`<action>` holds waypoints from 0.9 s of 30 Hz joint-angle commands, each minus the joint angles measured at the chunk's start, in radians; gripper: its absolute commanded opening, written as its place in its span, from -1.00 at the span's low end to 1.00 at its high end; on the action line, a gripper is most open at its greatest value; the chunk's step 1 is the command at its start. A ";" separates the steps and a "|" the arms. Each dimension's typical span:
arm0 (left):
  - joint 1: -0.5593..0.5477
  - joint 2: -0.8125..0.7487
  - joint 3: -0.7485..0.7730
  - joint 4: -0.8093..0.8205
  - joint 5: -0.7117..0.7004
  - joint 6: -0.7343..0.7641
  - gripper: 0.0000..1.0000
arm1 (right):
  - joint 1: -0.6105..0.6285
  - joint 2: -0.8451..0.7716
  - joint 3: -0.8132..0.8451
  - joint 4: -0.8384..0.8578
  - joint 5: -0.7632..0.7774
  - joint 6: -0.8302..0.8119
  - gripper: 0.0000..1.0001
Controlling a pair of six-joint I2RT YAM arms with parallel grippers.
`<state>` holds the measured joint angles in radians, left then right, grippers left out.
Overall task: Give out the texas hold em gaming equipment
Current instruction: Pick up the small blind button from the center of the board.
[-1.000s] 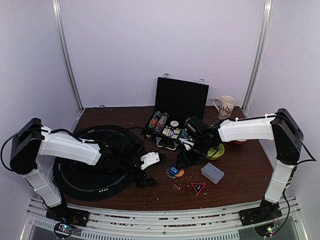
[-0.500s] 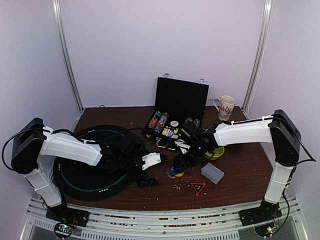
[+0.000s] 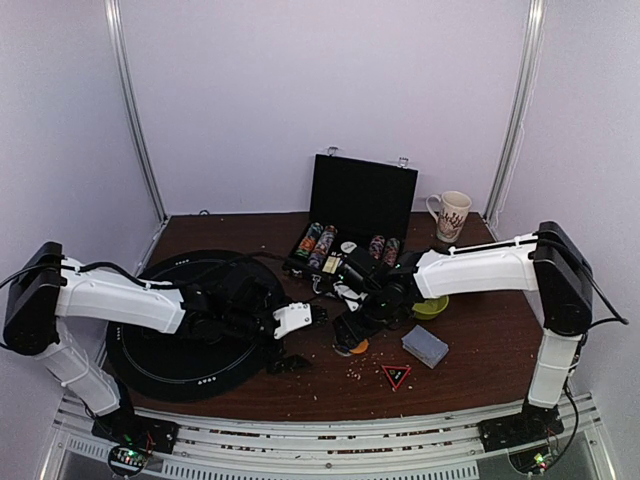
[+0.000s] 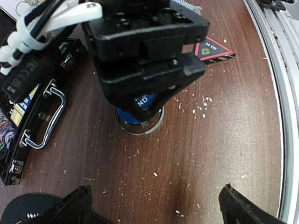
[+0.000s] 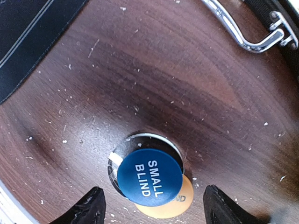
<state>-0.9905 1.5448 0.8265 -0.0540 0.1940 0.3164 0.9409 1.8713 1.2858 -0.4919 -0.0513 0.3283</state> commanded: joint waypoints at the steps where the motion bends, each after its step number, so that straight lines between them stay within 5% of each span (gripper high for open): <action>1: -0.005 0.006 0.002 0.022 -0.011 0.013 0.96 | 0.008 0.009 -0.007 -0.013 0.049 0.030 0.51; 18: -0.007 0.222 0.144 0.172 0.003 0.060 0.97 | -0.159 -0.111 -0.265 0.276 -0.356 0.205 0.42; 27: -0.022 0.372 0.245 0.140 0.035 0.085 0.90 | -0.223 -0.098 -0.378 0.470 -0.490 0.286 0.09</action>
<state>-1.0069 1.8828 1.0325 0.0711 0.2008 0.3725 0.7292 1.7710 0.9459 -0.1005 -0.4576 0.5655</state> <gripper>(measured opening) 0.965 0.572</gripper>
